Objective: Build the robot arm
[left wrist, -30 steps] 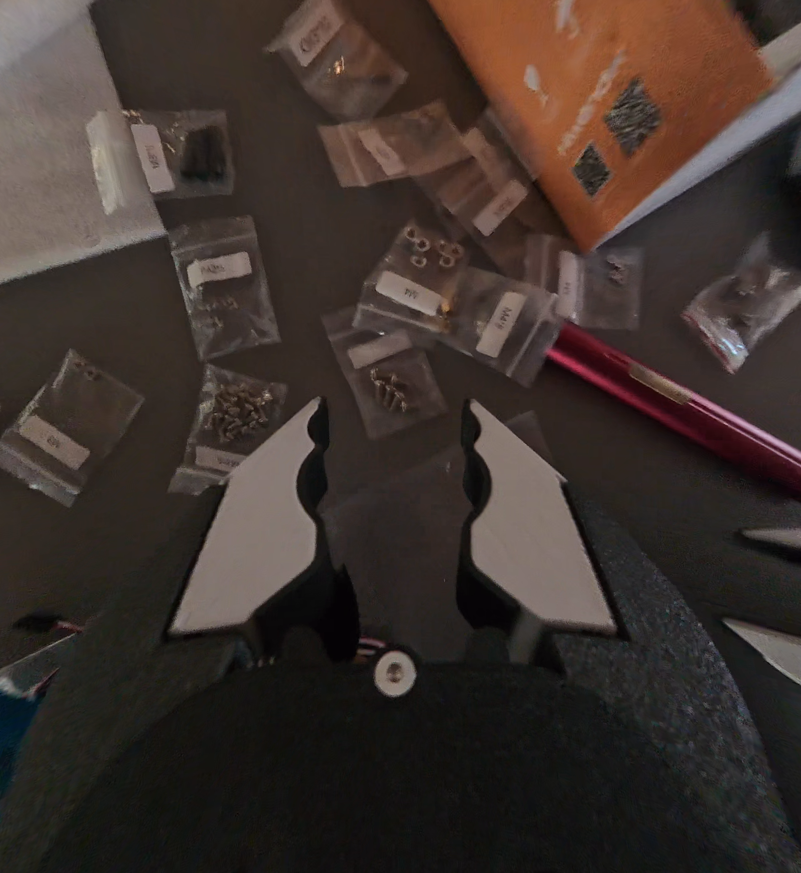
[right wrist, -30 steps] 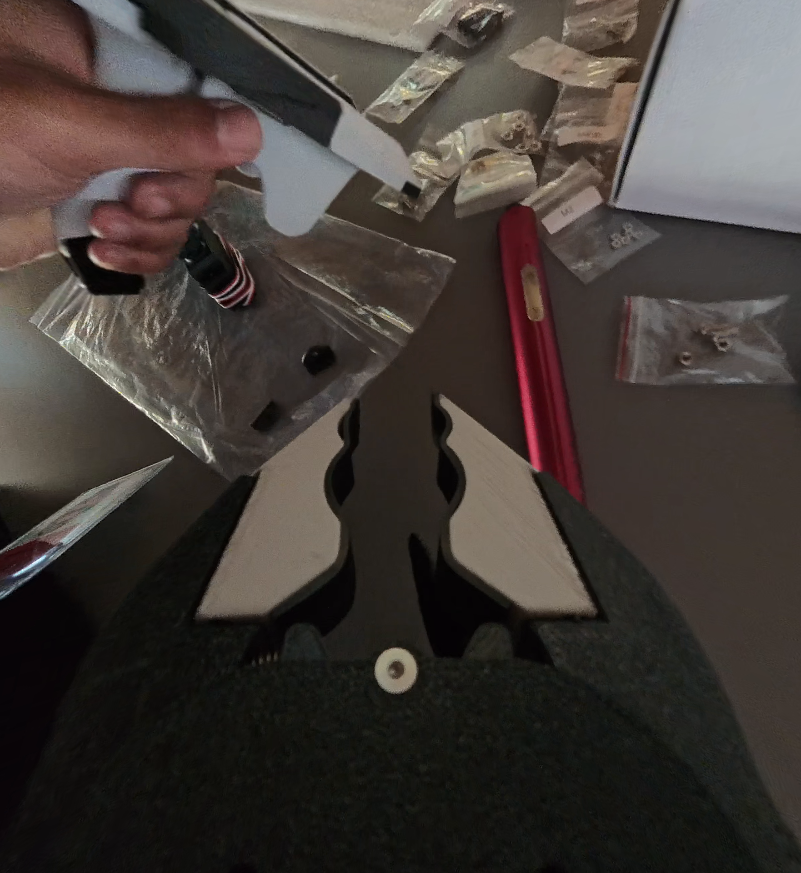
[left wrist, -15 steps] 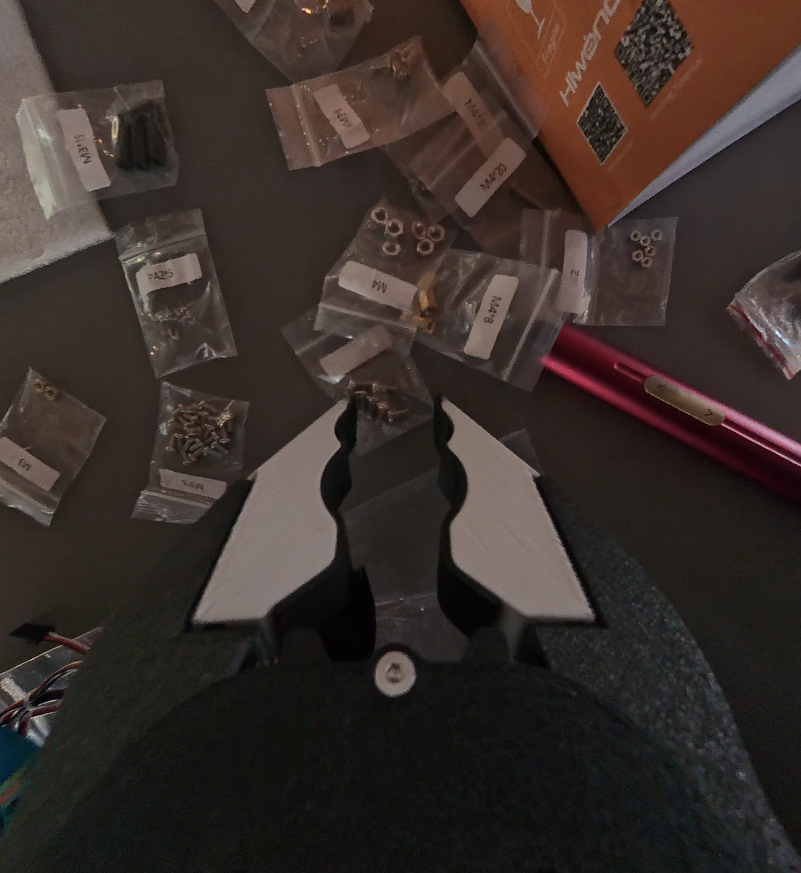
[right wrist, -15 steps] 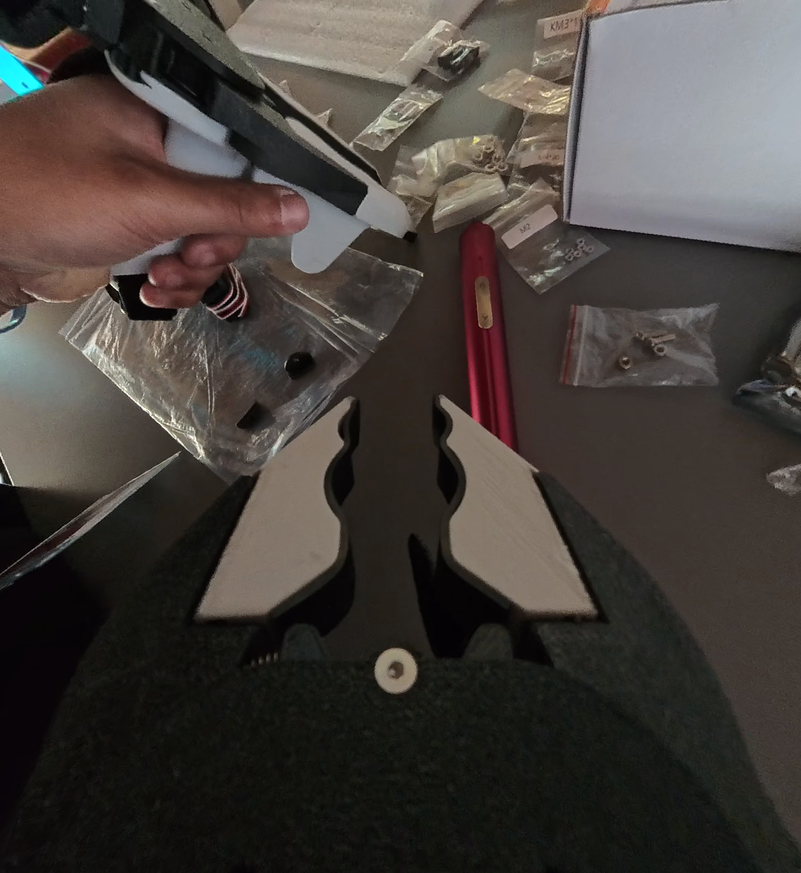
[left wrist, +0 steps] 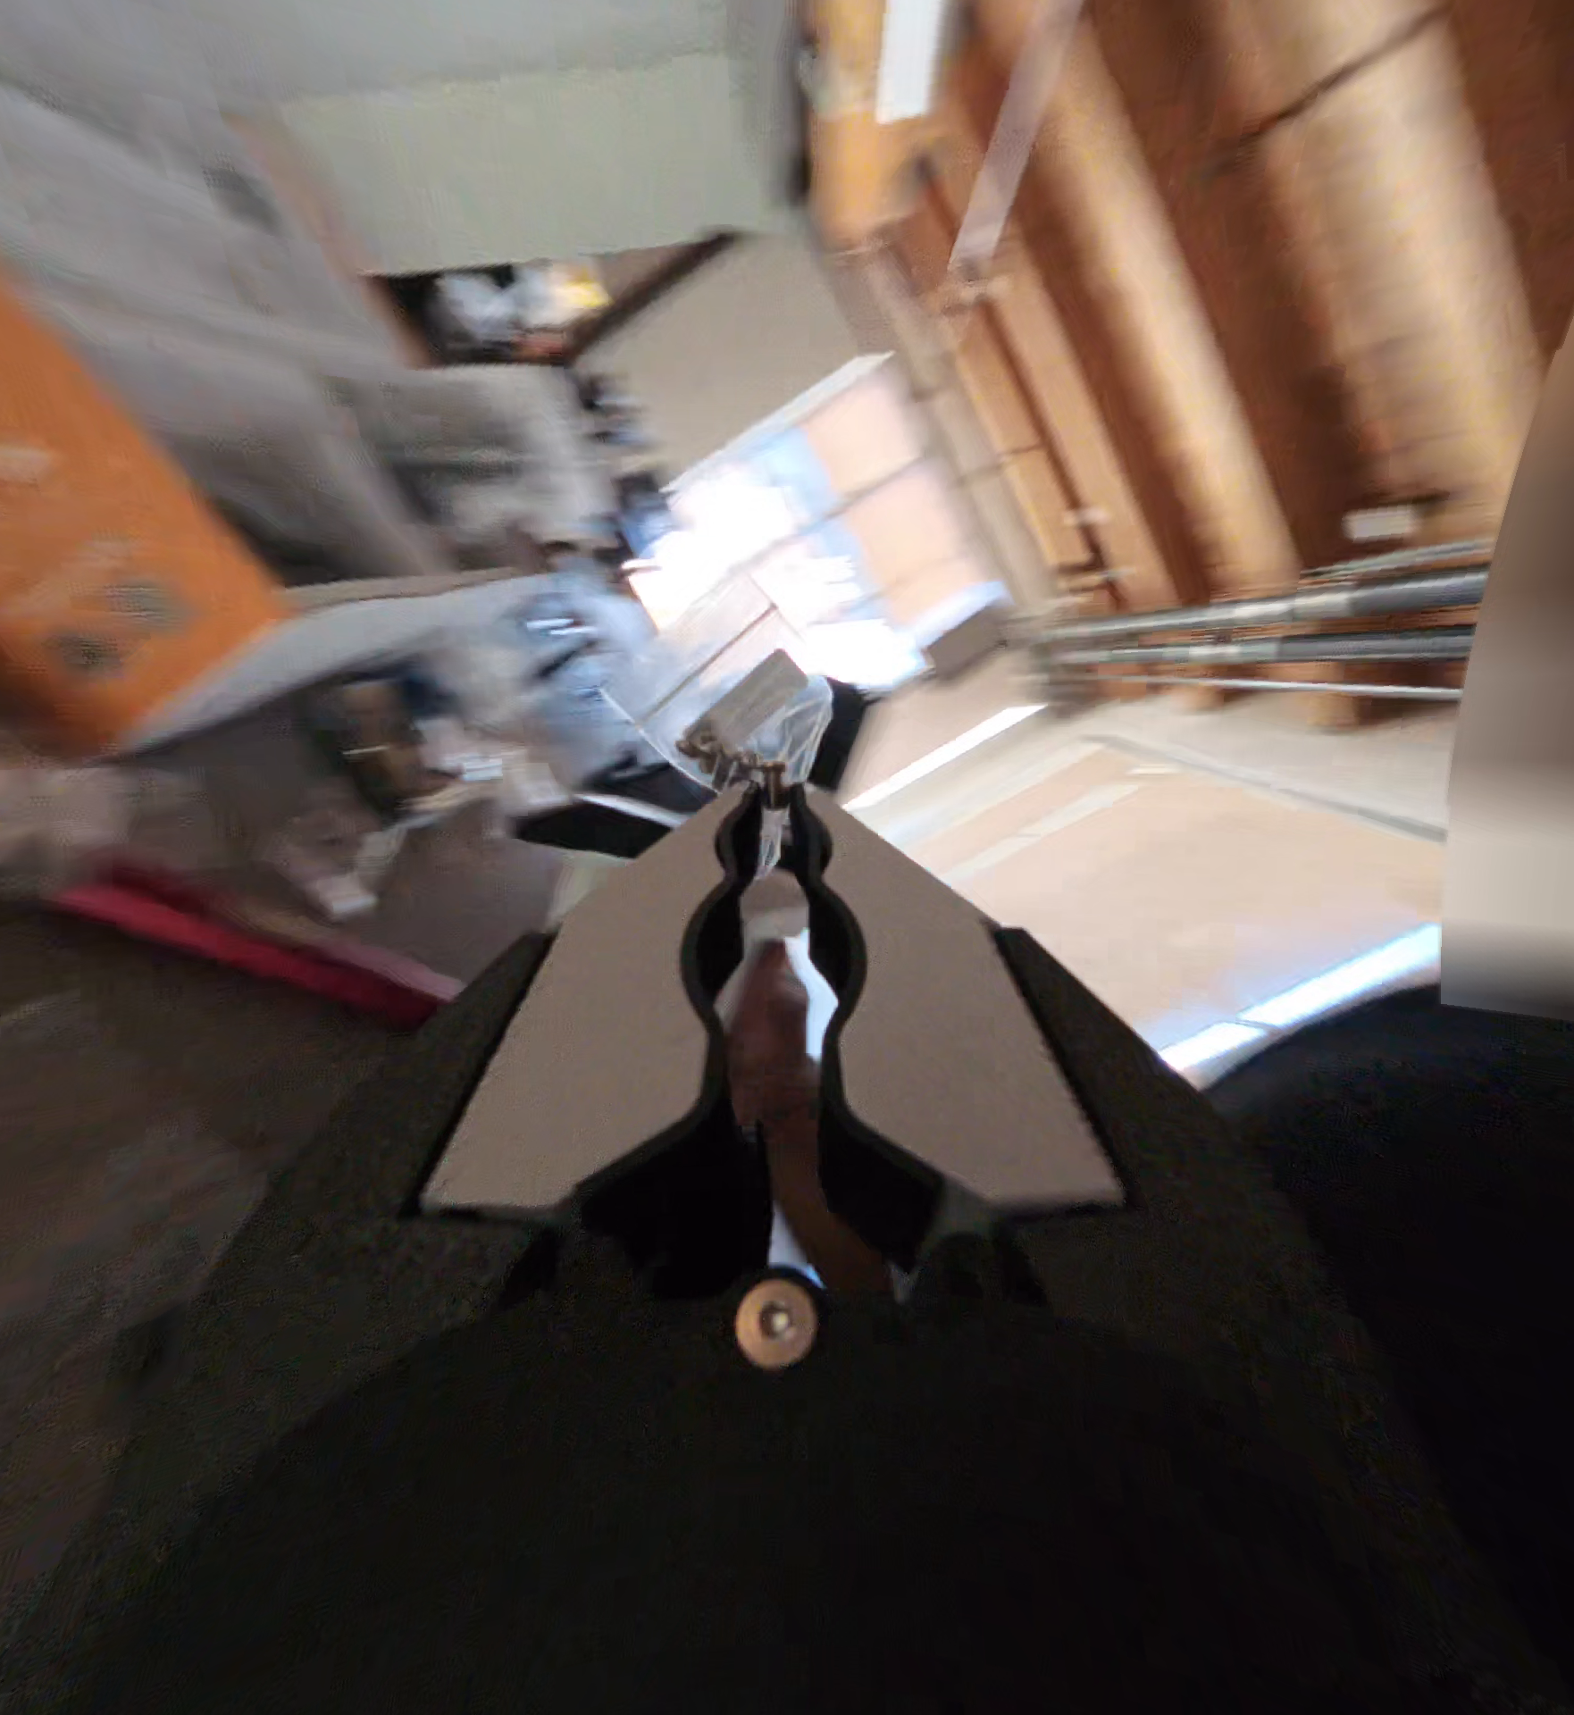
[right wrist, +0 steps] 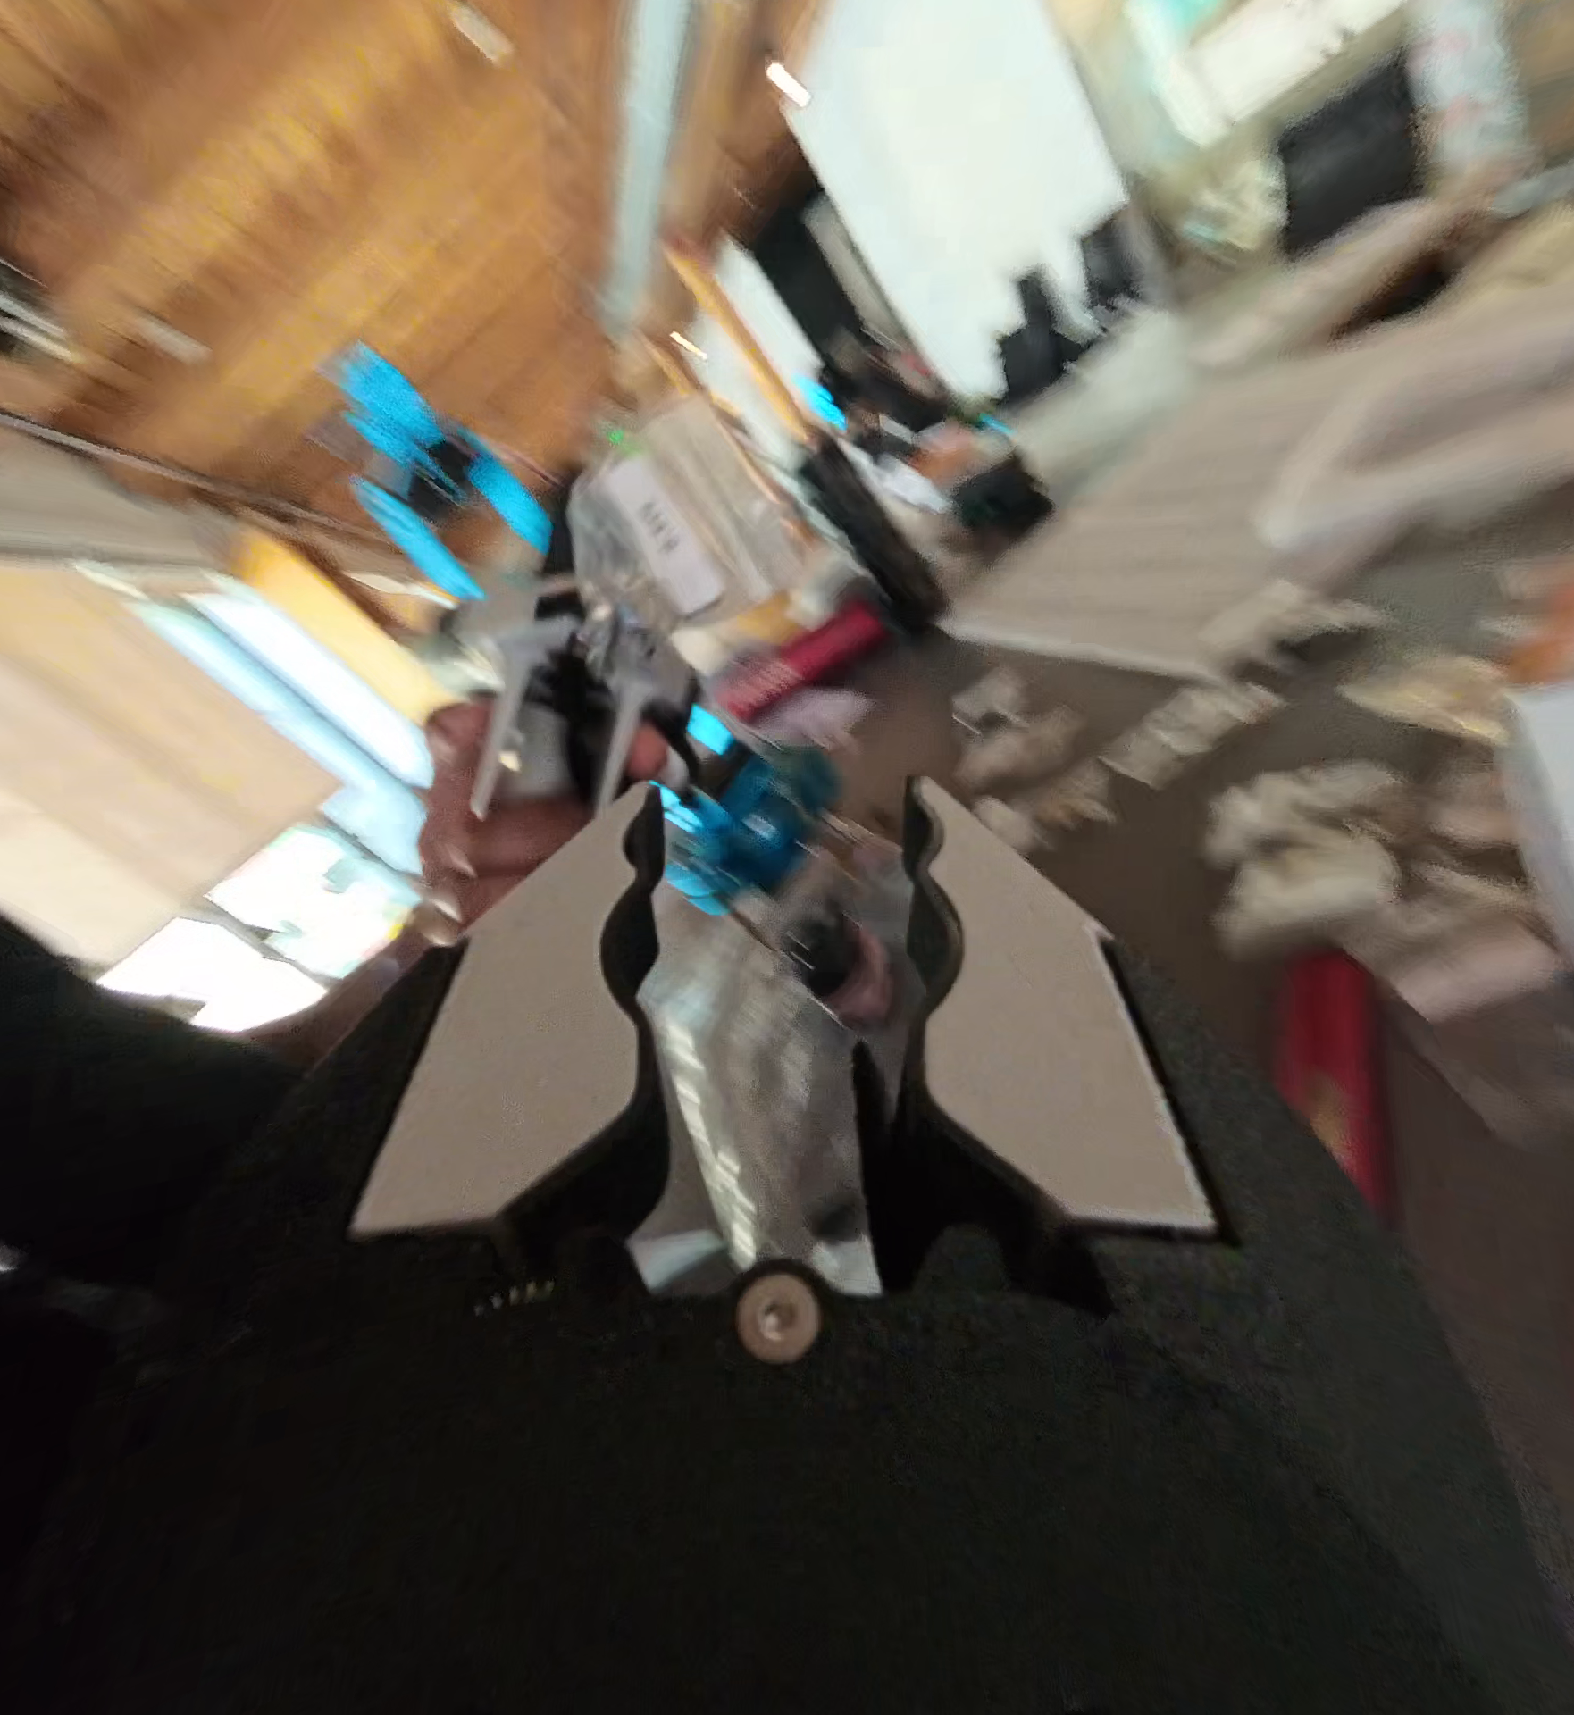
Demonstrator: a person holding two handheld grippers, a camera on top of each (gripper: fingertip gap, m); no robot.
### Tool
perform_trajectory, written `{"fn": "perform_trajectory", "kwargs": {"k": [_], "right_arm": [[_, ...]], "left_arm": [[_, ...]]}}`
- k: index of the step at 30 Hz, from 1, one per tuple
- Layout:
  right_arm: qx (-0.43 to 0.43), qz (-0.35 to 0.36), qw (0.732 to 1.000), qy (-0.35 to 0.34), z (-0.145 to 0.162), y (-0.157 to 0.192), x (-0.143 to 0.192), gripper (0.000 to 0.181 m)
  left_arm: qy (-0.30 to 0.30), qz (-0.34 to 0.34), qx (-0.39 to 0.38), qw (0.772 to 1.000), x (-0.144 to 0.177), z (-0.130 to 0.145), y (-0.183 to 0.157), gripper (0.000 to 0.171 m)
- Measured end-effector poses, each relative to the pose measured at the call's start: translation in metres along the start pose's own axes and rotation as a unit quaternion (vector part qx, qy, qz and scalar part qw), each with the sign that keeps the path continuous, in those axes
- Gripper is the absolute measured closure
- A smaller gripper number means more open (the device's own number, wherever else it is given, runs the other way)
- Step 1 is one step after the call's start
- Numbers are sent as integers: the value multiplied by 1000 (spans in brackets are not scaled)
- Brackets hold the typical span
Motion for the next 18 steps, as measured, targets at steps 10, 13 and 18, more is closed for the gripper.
{"fn": "perform_trajectory", "kwargs": {"k": [10,13,18], "right_arm": [[-110,-350,930,5,-54,60,-6,147],[-97,-363,926,-18,-60,62,-2,180],[6,-102,994,38,-56,12,-25,181]], "left_arm": [[5,180,16,984,4,12,-58,166],[17,176,23,984,5,16,-55,166],[34,31,-15,999,16,30,-24,134]]}}
Point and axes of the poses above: each gripper's, where its closed fingertips meet, x back along the fingers, z out of its underside, y = z × x across the jaws, the point moved 4 cm from there along x, back along the fingers, and after that the axes turned 1 degree about -x, right-handed, at the moved point
